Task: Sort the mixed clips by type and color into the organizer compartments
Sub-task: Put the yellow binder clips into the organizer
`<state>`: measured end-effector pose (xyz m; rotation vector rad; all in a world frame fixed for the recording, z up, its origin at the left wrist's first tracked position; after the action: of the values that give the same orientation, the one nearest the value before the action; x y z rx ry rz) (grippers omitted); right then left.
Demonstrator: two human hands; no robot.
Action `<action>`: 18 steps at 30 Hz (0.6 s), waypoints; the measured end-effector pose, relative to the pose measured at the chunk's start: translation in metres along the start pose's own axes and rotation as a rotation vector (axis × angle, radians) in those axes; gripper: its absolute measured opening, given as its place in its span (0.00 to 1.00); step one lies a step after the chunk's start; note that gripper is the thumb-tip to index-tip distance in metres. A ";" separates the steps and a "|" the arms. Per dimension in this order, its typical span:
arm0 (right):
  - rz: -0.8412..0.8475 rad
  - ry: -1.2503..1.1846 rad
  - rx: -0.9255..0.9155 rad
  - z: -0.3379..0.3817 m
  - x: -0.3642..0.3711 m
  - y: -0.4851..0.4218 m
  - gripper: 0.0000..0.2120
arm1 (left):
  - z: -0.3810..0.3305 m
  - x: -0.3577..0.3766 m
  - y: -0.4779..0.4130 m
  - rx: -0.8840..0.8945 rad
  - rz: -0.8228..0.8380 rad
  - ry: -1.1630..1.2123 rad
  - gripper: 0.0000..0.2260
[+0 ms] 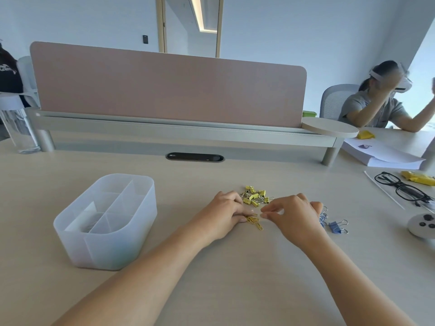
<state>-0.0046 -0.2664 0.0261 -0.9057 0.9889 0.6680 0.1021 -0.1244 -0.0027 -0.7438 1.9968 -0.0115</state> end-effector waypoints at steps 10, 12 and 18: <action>0.068 0.025 0.025 0.005 0.006 0.004 0.07 | -0.009 -0.002 0.000 0.018 -0.105 -0.043 0.08; 0.086 0.035 0.014 0.005 0.006 0.004 0.06 | -0.010 -0.003 0.002 0.024 -0.101 -0.079 0.08; 0.111 -0.002 -0.040 0.006 0.008 0.006 0.05 | -0.005 -0.013 0.014 0.017 -0.099 -0.137 0.07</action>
<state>-0.0037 -0.2579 0.0189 -0.8897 1.0321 0.7849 0.0955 -0.1074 0.0061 -0.8110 1.8268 -0.0351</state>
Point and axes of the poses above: each hand's wrist, its own y-axis away from the middle knuckle, its own x-axis out of the palm, z = x × y, the point moved 3 cm from there along -y, towards the middle knuckle, and after that the axes turned 4 degrees about y, right-handed, at the moved point
